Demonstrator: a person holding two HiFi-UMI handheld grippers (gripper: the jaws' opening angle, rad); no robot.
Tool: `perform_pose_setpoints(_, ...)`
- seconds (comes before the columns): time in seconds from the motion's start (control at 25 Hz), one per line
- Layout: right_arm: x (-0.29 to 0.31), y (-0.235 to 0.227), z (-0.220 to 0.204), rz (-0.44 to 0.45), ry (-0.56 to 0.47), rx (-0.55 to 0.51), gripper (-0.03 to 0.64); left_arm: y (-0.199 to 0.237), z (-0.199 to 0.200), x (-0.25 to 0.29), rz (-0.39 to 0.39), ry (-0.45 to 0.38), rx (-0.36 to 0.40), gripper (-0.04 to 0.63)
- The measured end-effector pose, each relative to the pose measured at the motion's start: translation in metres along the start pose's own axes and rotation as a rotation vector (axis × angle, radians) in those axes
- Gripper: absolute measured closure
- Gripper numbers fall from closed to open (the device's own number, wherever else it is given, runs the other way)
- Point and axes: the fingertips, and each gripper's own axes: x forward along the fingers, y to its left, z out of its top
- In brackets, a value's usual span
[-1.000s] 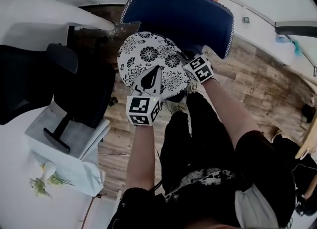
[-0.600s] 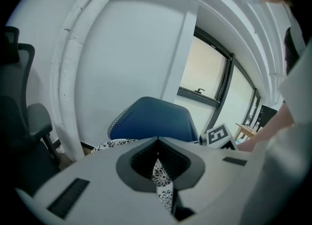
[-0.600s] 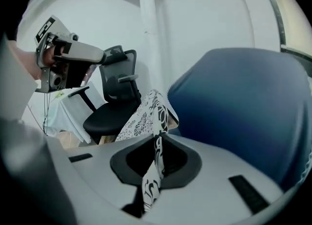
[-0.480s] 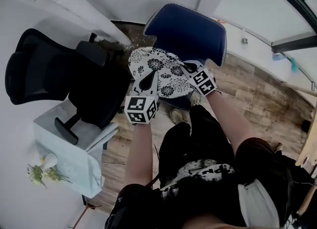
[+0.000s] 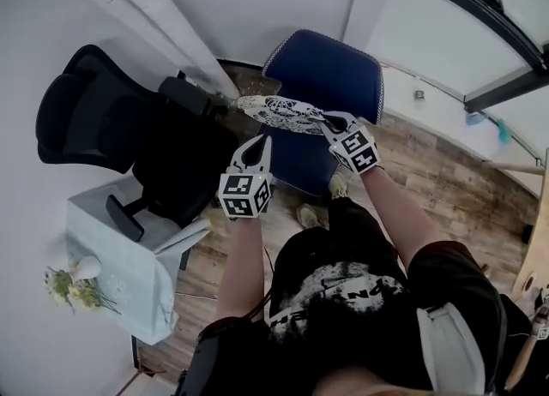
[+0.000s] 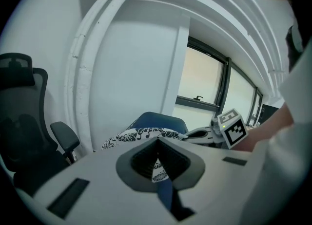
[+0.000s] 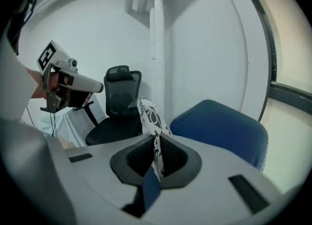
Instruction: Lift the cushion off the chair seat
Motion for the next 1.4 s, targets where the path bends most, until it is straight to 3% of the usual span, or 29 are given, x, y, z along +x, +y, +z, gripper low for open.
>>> perform_pose_setpoints(0.28, -0.045, 0.009, 0.063, -0.052, -0.143, -0.023, 0.588, -0.008, 0.017, -0.033, 0.001, -0.045, 0.045, 0.583)
perform_pose_setpoints(0.8, -0.108, 0.047, 0.142, -0.032, -0.330, -0.075, 0.588, -0.006, 0.057, -0.081, 0.054, -0.132, 0.130, 0.583)
perform_pose_setpoints(1.4, -0.120, 0.072, 0.172, -0.004, -0.394, -0.097, 0.586, 0.014, 0.068, -0.104, 0.106, -0.158, 0.173, 0.583)
